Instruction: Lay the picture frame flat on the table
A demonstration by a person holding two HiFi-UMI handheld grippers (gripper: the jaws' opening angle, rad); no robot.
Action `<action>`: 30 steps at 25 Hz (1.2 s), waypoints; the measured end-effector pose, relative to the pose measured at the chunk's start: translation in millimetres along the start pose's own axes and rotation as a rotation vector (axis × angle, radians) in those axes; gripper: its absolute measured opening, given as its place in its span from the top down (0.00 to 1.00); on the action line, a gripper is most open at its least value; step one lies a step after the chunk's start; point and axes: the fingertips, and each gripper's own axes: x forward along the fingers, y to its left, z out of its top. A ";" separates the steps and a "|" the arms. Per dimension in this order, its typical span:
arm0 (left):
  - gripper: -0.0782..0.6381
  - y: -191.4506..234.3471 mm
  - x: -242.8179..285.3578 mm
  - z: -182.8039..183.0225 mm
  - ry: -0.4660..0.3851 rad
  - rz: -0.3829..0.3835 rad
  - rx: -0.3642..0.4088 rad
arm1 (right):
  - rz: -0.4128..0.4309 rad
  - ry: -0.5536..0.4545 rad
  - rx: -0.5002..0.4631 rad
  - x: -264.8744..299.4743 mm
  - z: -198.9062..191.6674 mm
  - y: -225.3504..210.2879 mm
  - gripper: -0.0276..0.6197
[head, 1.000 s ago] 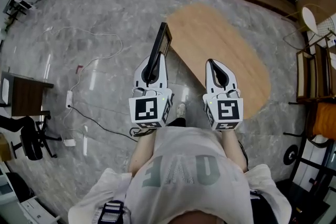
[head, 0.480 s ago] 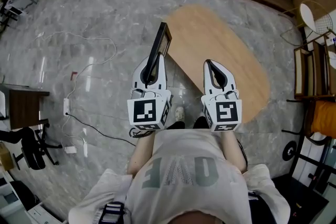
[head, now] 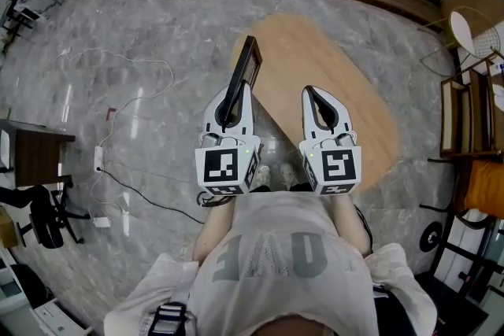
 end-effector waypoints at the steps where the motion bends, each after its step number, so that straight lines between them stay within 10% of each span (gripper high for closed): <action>1: 0.86 -3.9 0.7 1.2 -0.002 -0.001 0.002 | 0.000 -0.005 -0.001 -1.2 1.2 -2.6 0.95; 30: 0.87 -22.6 65.0 -40.0 0.044 -0.046 0.038 | 0.012 -0.091 -0.015 34.4 -5.7 -64.9 0.95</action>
